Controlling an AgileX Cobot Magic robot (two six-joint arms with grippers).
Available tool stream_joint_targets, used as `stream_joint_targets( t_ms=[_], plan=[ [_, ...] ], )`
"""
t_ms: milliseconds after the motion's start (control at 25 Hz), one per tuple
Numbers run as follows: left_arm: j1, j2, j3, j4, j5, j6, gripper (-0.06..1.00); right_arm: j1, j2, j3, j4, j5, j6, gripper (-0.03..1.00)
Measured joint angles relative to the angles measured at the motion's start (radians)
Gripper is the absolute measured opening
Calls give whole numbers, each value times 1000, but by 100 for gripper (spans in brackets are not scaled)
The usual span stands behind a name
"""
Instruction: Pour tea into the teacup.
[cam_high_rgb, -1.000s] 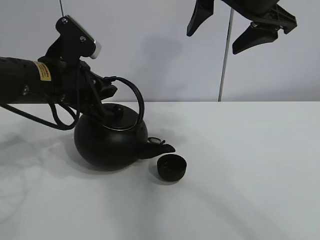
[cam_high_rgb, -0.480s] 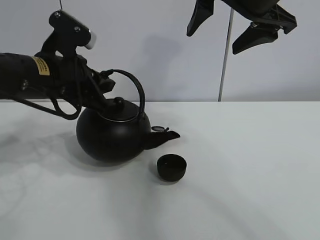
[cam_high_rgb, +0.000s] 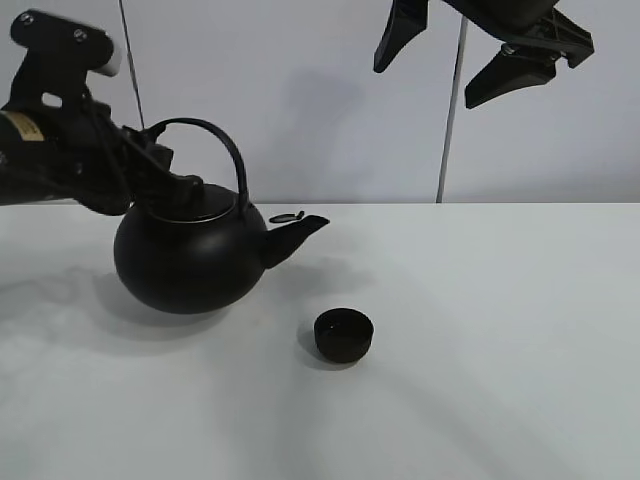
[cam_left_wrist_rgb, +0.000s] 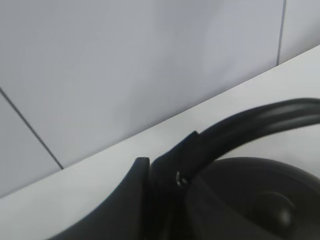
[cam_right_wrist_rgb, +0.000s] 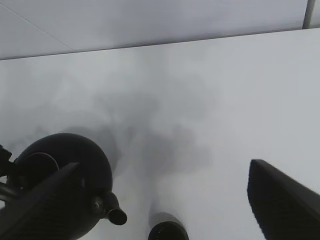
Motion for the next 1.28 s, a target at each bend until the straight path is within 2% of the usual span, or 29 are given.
stream_joint_targets(
  t_ms=[200,560,800,1280],
  plan=[
    [0,0,110,-79,-139,-35,10,0,0,0,0,0,0,61],
    [0,0,236,-126,-313,-87,10,0,0,0,0,0,0,61],
    [0,8,301,-134,-332,-100,10,0,0,0,0,0,0,61],
    [0,34,307,-67,-341,-103,10,0,0,0,0,0,0,61]
  ],
)
